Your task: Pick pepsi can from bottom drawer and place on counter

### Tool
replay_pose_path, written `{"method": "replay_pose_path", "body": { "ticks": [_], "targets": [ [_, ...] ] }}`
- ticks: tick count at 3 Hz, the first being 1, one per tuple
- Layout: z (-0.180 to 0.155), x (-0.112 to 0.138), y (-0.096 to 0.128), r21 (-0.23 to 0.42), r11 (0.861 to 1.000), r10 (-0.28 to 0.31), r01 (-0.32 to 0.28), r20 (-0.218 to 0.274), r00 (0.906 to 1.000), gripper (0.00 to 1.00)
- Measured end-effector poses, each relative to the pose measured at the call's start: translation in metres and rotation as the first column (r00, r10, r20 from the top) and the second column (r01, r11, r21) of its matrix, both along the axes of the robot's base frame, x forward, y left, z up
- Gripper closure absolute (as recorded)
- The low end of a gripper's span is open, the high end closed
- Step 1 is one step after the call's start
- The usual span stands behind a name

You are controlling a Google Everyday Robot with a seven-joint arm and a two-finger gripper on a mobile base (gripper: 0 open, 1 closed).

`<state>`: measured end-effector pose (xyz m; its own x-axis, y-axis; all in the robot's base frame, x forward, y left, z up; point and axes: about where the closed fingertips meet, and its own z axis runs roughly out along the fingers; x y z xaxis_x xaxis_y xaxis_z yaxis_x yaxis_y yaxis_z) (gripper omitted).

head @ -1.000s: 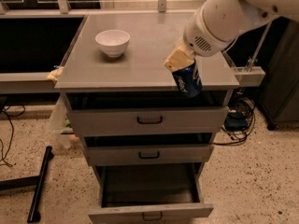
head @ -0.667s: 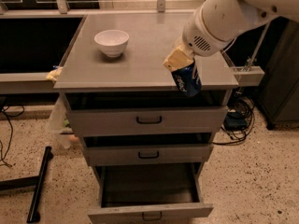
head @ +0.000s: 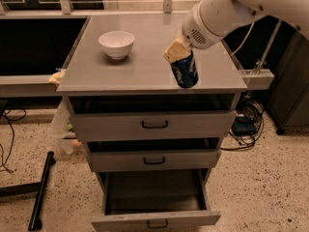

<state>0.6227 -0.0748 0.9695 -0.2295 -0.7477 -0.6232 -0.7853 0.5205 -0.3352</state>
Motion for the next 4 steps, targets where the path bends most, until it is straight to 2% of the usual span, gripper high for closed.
{"method": "replay_pose_path", "body": {
  "ticks": [1, 2, 3, 4],
  "targets": [
    [0.002, 0.035, 0.012, 0.027, 1.0, 0.011, -0.012, 0.022, 0.9997, 1.0],
    [0.007, 0.072, 0.028, 0.083, 0.996, 0.011, -0.014, 0.032, 0.9994, 1.0],
    [0.004, 0.102, 0.036, 0.169, 0.986, -0.016, 0.014, 0.009, 0.9998, 1.0],
    [-0.003, 0.121, 0.037, 0.233, 0.971, -0.051, 0.059, -0.038, 0.998, 1.0]
  ]
}}
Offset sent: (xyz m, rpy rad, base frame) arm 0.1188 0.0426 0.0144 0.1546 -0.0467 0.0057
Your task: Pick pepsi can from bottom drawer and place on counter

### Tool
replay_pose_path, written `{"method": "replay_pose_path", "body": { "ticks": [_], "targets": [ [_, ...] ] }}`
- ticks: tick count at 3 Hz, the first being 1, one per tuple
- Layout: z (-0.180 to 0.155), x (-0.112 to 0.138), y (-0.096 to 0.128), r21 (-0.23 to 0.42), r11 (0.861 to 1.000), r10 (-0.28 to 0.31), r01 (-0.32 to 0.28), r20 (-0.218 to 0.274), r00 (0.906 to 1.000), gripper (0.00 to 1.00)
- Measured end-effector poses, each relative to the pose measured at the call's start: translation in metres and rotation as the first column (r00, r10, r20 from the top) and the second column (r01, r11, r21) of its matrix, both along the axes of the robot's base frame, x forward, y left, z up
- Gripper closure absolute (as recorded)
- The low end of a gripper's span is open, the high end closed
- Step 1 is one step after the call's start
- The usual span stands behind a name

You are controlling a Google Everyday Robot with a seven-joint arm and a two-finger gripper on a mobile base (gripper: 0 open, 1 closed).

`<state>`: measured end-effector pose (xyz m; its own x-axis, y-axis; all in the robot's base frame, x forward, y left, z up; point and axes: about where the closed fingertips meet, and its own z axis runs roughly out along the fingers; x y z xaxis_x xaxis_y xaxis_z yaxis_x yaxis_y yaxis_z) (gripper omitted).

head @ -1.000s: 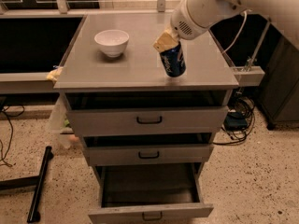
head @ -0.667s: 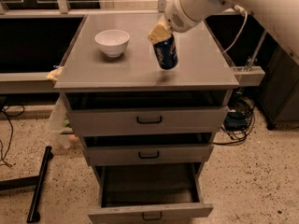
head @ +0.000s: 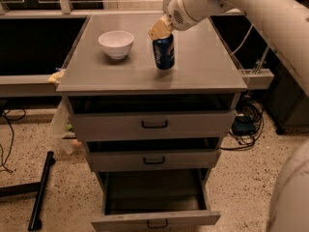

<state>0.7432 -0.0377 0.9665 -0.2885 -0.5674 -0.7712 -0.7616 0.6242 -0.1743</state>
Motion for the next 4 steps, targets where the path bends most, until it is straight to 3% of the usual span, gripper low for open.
{"method": "replay_pose_path", "body": {
  "ticks": [2, 4],
  "targets": [
    [-0.018, 0.015, -0.007, 0.069, 0.996, -0.057, 0.064, -0.09, 0.9943, 1.0],
    [-0.019, 0.015, -0.006, 0.07, 0.995, -0.058, 0.064, -0.092, 0.9941, 0.59]
  ]
}}
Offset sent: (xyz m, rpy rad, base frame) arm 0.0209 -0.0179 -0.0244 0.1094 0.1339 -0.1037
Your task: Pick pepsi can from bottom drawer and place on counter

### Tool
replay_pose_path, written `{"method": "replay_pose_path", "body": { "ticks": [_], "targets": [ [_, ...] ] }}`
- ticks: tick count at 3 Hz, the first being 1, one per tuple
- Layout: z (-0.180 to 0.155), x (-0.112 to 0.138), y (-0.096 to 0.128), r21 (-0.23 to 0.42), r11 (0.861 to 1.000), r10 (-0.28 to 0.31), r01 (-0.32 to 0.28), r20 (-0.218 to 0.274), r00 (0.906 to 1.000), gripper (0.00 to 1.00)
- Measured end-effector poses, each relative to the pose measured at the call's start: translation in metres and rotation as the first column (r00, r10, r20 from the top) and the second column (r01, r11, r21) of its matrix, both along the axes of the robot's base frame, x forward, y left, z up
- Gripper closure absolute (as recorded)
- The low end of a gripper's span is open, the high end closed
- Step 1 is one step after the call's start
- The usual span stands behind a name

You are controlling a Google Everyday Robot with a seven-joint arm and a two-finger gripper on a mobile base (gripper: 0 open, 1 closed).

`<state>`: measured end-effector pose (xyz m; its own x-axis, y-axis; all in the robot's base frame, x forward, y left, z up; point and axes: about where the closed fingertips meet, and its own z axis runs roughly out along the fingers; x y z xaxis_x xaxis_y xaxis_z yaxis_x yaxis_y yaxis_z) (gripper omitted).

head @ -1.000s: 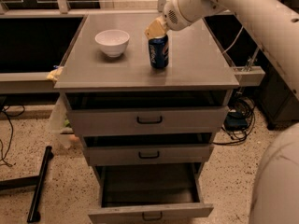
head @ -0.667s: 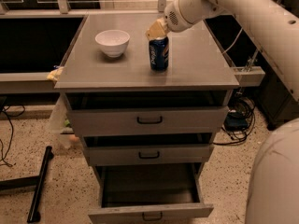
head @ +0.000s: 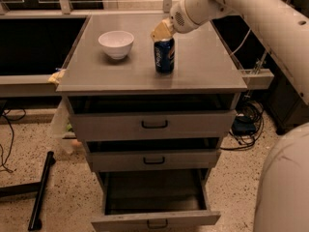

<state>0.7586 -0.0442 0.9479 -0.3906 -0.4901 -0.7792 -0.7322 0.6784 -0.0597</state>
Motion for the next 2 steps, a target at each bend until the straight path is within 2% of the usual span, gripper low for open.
{"method": "replay_pose_path", "body": {
  "ticks": [2],
  "targets": [
    [-0.0001, 0.0, 0.0001, 0.0, 1.0, 0.0, 0.0, 0.0, 1.0, 0.1]
  ]
}}
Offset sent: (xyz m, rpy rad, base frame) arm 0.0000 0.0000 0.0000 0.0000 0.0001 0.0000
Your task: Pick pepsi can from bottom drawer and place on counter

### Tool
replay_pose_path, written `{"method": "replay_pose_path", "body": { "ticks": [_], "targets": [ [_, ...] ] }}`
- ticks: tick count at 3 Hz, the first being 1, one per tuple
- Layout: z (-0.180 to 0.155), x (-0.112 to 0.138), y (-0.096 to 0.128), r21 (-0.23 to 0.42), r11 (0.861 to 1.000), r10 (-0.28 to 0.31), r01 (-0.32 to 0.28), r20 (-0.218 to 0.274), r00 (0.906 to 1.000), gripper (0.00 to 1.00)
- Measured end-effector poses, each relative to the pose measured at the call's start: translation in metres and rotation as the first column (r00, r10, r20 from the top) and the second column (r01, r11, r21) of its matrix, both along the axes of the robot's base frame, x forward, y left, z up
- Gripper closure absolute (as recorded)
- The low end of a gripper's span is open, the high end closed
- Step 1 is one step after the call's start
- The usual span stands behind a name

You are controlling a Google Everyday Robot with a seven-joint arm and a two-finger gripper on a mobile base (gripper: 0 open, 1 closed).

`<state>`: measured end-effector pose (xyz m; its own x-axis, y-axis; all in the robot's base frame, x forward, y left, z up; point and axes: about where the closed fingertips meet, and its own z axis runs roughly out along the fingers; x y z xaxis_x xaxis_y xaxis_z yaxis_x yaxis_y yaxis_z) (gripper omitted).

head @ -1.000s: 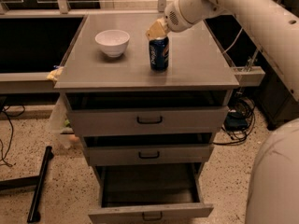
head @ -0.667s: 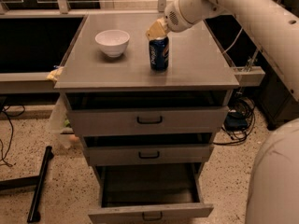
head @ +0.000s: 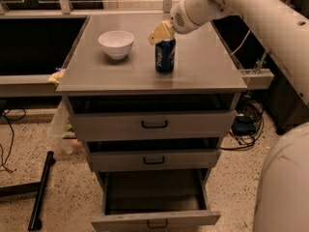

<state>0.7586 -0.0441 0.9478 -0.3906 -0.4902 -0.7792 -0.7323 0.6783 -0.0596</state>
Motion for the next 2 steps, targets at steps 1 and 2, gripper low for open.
{"method": "replay_pose_path", "body": {
  "ticks": [1, 2],
  "targets": [
    [0.0, 0.0, 0.0, 0.0, 1.0, 0.0, 0.0, 0.0, 1.0, 0.0],
    [0.0, 0.0, 0.0, 0.0, 1.0, 0.0, 0.0, 0.0, 1.0, 0.0]
  ]
}}
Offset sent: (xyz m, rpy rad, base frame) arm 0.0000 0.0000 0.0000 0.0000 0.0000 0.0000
